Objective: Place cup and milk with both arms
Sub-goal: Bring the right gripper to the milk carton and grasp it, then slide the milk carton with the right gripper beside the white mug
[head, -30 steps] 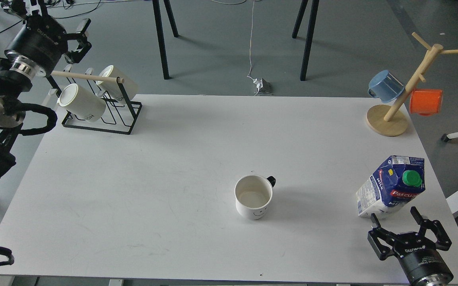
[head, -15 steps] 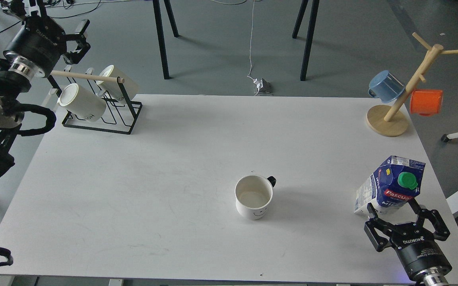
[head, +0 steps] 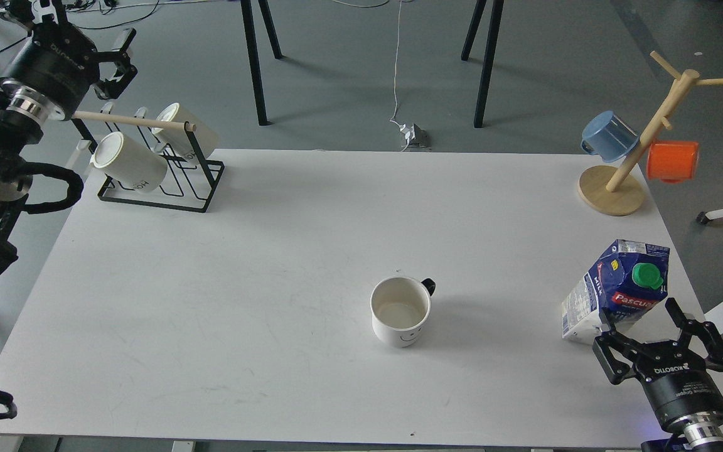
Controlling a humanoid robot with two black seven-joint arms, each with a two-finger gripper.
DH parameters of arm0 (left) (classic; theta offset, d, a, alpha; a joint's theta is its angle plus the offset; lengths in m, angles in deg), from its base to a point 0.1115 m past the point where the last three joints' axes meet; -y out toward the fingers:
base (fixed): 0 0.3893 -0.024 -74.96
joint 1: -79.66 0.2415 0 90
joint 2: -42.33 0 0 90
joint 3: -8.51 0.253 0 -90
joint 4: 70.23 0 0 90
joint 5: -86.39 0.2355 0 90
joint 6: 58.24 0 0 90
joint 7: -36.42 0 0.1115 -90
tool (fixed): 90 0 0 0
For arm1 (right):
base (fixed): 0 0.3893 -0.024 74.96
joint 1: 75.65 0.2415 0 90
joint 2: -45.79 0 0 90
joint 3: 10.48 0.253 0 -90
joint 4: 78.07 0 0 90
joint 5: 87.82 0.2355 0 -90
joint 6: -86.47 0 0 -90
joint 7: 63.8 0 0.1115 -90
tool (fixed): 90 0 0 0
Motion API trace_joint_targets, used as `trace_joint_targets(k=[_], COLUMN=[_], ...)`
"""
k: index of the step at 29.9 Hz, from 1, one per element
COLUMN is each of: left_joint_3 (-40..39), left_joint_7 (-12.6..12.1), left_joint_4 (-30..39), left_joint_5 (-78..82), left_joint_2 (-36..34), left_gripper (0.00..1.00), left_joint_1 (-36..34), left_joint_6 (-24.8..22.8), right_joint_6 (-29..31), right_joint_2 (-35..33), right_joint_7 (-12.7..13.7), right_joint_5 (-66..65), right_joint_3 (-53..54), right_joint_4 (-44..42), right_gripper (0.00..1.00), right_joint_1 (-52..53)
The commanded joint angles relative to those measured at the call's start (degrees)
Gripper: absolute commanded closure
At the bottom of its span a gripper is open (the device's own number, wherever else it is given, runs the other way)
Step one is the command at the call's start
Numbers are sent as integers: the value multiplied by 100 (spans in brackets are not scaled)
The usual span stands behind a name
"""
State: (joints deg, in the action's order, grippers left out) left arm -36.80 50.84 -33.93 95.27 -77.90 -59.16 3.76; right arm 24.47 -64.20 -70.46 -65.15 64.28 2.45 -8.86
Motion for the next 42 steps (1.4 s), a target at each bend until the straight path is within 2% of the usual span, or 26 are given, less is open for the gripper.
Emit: trace_joint_targets(k=[1,9,14,18,20,33,42], left_joint_3=[5,-3,6,6,6,6,6], left_joint_7=[-1,-1,-1,-1,8,17,17], left_joint_4=[0,0,0,-9,-18,-132,-141], left_joint_5=[0,0,0,0,0,0,0], left_joint_2=[0,0,0,0,0,9,9], left_gripper=[0,0,0,0,0,0,0], left_joint_1=[-5,-5,-5,-5,-5,4,22], left_joint_6=[0,0,0,0,0,0,0], right_joint_6=[0,0,0,0,0,0,0], right_joint_2=[13,21,30,30,30,39,196], right_joint_7=[-2,-10,-28,-19,-19,25,60], right_joint_5=[1,1,-8,-43,-43,-192,-869], right_joint_3=[3,73,82,65,65,-146,-1068], right_joint_4=[8,-27,-62,-80,-114,254,545], right_gripper=[3,7,24,43,47,47,47], right_joint_1=[62,150,264,335,344,326,738])
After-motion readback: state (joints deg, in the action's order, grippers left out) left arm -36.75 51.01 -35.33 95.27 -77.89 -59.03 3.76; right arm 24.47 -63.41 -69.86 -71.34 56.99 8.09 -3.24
